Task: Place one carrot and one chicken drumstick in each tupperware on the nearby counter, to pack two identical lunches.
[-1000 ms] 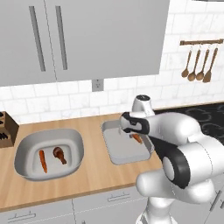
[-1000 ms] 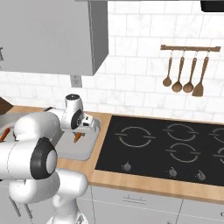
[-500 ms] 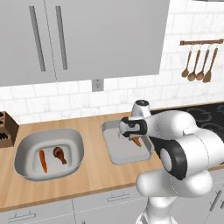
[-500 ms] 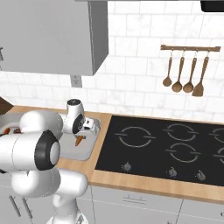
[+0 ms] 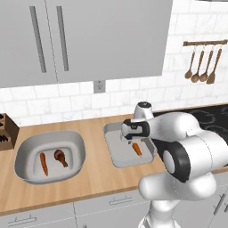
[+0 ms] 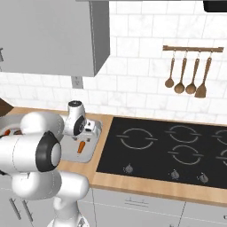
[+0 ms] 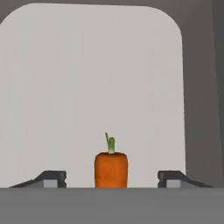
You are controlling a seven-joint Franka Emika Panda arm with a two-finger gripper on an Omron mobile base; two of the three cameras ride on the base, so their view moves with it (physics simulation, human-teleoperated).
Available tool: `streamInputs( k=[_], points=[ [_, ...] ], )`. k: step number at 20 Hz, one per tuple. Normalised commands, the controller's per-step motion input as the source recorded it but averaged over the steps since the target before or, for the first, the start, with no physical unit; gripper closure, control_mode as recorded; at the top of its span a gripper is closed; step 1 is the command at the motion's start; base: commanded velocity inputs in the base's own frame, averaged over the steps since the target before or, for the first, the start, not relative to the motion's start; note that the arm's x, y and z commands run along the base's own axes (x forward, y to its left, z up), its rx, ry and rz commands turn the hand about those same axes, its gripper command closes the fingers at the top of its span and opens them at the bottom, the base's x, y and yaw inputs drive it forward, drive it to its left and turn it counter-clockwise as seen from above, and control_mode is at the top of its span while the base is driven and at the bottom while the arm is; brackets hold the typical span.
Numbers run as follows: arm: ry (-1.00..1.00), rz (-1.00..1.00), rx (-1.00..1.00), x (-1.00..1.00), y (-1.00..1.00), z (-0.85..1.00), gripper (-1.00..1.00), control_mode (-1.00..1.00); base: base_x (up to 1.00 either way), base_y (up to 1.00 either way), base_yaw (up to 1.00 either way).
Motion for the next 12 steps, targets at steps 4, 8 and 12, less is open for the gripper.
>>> streamInputs(
  k=[4, 8, 12],
  points=[
    [0.03, 0.00, -0.01, -0.34, 0.00, 0.43, -1.00, -1.00, 0.00, 0.00, 0.00],
    [0.00, 0.00, 0.00, -0.91, 0.00, 0.84, -1.00, -1.00, 0.00, 0.00, 0.00],
    [0.00, 0.00, 0.00, -1.00, -0.01, 0.40, -1.00, -1.00, 0.00, 0.00, 0.00]
  ],
)
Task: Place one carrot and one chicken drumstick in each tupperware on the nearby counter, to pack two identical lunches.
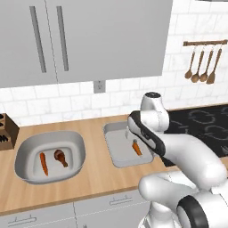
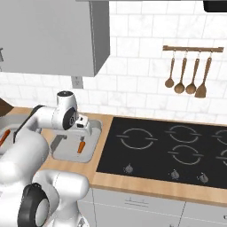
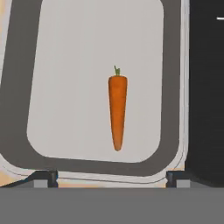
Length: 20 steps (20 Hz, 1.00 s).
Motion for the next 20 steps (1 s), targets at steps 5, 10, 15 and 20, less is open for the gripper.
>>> streamInputs(
  k=[5, 10, 15, 20],
  points=[
    [0.00, 0.00, 0.00, -1.00, -0.02, 0.11, -1.00, -1.00, 0.00, 0.00, 0.00],
    [0.00, 0.01, 0.00, -0.99, -0.03, 0.31, -1.00, -1.00, 0.00, 0.00, 0.00],
    [-0.04, 0.07, 0.00, -0.61, -0.04, 0.98, -1.00, -1.00, 0.00, 0.00, 0.00],
    [-0.16, 0.05, 0.00, -0.77, -0.03, 0.90, -1.00, -1.00, 0.00, 0.00, 0.00]
  ],
)
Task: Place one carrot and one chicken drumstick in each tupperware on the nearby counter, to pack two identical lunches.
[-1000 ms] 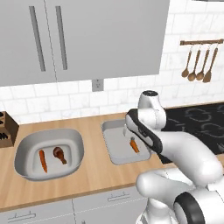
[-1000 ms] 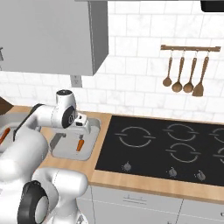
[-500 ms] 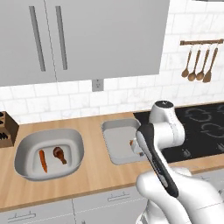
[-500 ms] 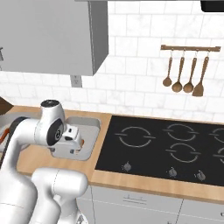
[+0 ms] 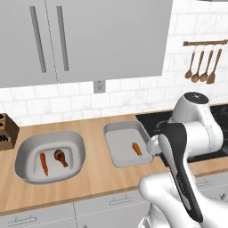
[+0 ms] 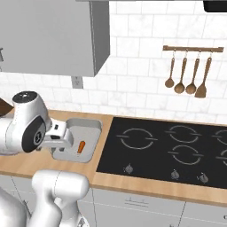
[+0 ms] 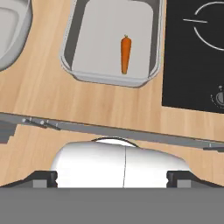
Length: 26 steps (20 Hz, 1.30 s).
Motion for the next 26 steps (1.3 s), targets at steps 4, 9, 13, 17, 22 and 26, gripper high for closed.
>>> streamInputs(
  k=[4, 9, 13, 17, 22, 26],
  points=[
    [-0.13, 0.03, 0.00, -0.92, 0.00, 0.20, -1.00, -1.00, 0.00, 0.00, 0.00],
    [0.02, 0.00, 0.00, 0.00, 0.00, -0.01, -1.00, -1.00, 0.00, 0.00, 0.00],
    [0.00, 0.00, 0.00, -0.04, 0.00, 0.00, -1.00, 1.00, -0.36, 0.01, 0.00],
    [0.00, 0.00, 0.00, 0.00, 0.00, 0.00, -1.00, 1.00, -1.00, 0.03, 0.02],
    [0.00, 0.00, 0.00, 0.00, 0.00, 0.00, -1.00, 1.00, -0.60, 0.35, 0.73],
    [0.00, 0.00, 0.00, 0.00, 0.00, 0.00, -1.00, 1.00, -0.01, 0.32, 1.00]
  ],
)
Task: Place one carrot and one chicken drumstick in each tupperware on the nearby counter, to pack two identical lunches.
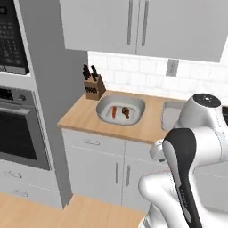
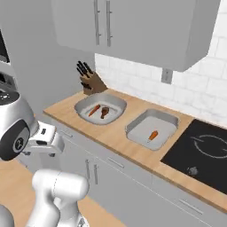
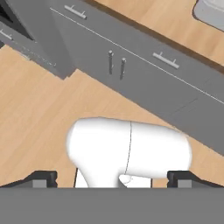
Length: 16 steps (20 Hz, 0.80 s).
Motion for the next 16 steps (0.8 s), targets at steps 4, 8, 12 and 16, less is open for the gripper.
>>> streamInputs(
  k=[4, 8, 12, 16],
  points=[
    [0.00, 0.00, 0.00, 0.00, 0.00, 0.00, -1.00, 1.00, 0.00, 0.36, 0.98],
    [0.00, 0.00, 0.00, 0.00, 0.00, 0.00, -1.00, 1.00, 0.18, 0.53, 0.90],
    [0.00, 0.00, 0.00, 0.00, 0.00, 0.00, -1.00, 1.00, 0.22, 0.51, 0.89],
    [0.00, 0.00, 0.00, 0.00, 0.00, 0.00, -1.00, 1.00, 0.16, 0.49, 0.88]
  ],
)
